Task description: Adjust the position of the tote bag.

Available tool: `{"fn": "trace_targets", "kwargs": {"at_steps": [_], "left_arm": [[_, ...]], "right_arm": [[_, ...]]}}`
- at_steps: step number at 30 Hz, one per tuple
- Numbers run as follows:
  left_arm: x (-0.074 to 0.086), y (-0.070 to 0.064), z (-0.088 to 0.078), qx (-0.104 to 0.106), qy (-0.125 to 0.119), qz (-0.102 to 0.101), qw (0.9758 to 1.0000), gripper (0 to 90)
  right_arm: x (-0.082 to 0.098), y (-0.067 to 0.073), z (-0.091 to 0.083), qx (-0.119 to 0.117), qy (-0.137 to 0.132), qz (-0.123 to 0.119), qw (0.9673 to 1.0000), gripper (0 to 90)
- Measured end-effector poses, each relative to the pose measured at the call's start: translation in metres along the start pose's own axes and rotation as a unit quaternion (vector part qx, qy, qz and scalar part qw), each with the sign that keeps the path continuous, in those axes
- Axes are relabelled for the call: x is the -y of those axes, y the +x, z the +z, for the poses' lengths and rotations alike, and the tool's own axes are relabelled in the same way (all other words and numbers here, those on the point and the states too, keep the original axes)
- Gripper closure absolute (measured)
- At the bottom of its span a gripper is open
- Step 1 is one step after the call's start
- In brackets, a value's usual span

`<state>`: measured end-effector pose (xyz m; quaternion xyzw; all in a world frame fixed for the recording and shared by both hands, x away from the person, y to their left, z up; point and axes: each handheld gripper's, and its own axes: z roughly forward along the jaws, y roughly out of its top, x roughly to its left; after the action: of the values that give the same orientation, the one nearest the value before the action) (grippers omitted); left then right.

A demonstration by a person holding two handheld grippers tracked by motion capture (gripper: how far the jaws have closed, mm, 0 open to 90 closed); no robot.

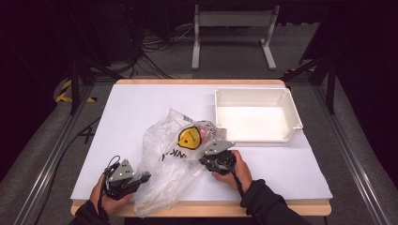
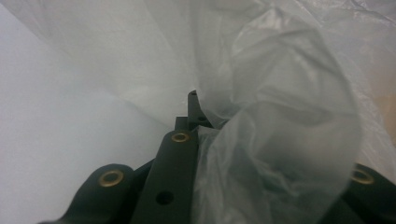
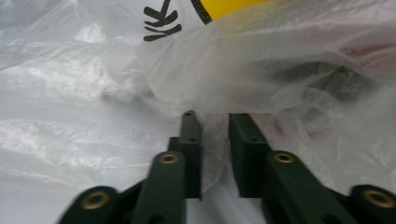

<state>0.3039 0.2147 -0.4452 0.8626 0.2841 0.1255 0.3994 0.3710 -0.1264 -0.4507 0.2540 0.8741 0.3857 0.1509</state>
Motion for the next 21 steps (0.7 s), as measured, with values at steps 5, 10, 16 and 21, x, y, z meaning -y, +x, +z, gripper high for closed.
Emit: {"fn": "trace_targets", "kwargs": {"at_steps": [5, 10, 16, 21], "left_arm": [[-0.003, 0.001, -0.011, -0.010, -0.026, -0.008, 0.9996, 70.2], [-0.007, 0.007, -0.032, -0.028, -0.057, -0.037, 0.9973, 47.9], [-0.009, 0.017, -0.048, -0.044, -0.080, -0.050, 0.9946, 40.8], [-0.011, 0.029, -0.058, -0.066, -0.090, -0.066, 0.9916, 28.9]], "right_arm": [[0.004, -0.002, -0.005, -0.011, 0.001, 0.003, 0.9999, 88.8], [0.009, -0.003, -0.016, -0.019, 0.011, -0.004, 0.9998, 89.3], [0.017, -0.007, -0.032, -0.026, 0.019, -0.011, 0.9994, 89.3], [0.023, -0.011, -0.041, -0.025, 0.021, -0.011, 0.9994, 89.3]]}}
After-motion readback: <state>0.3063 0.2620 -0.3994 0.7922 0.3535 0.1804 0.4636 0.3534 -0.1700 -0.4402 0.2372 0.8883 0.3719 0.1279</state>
